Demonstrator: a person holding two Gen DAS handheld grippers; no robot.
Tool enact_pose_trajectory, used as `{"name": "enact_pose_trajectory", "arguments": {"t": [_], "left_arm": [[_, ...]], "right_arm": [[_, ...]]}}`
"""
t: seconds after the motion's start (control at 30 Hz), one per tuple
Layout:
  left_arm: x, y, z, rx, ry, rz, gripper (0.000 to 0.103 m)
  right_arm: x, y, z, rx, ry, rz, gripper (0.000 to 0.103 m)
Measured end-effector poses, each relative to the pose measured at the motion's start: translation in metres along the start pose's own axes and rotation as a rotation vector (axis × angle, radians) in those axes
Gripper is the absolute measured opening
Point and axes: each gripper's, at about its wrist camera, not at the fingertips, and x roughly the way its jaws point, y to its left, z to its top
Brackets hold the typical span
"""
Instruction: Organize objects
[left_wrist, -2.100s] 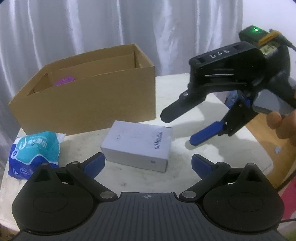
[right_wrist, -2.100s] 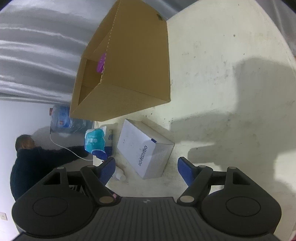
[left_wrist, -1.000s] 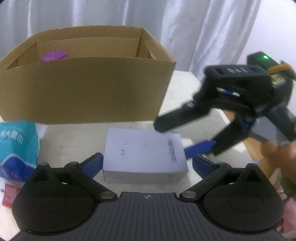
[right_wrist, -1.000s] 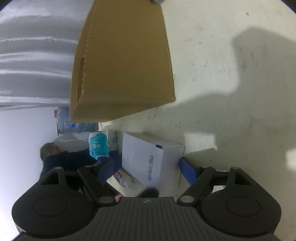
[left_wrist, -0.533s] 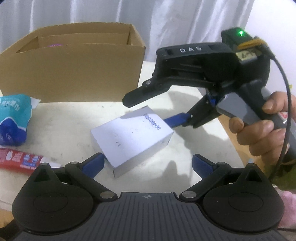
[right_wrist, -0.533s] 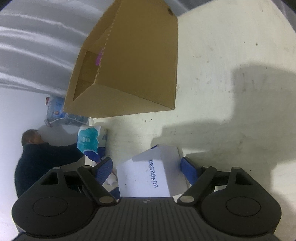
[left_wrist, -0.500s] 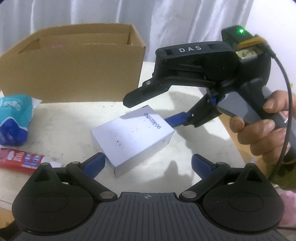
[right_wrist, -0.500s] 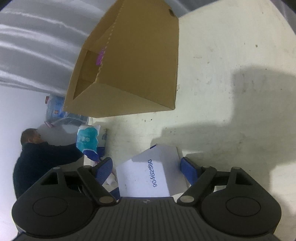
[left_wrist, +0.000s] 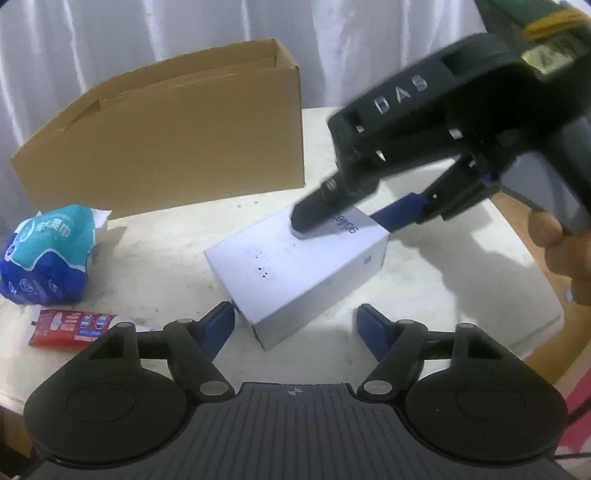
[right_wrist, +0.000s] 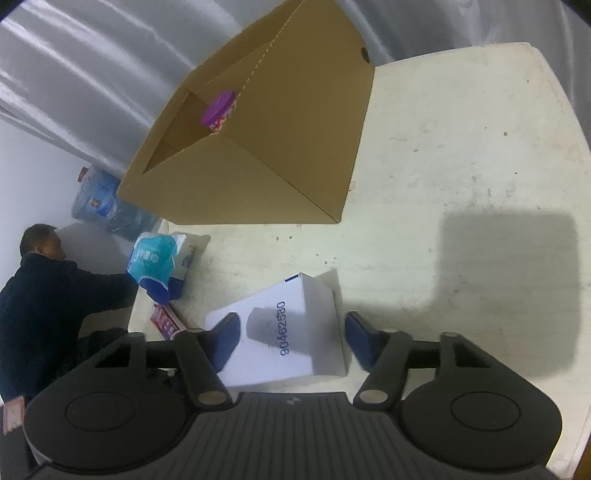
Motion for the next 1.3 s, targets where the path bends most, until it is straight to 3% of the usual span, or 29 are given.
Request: {"name": "enact_pose_trajectory", "arguments": {"t": [0.43, 1.3], "left_arm": [[-0.002, -0.004, 0.004, -0.055, 0.011, -0.007, 0.071], [-0.013, -0.023, 0.001, -0.032, 0.058, -0.065, 0.072]], "right_arm": [[0.001, 0.006, -0.005, -0.023, -0.017, -0.032, 0.059], [-0.013, 0.0, -0.015, -0.024, 0.0, -0.068, 0.059]]}}
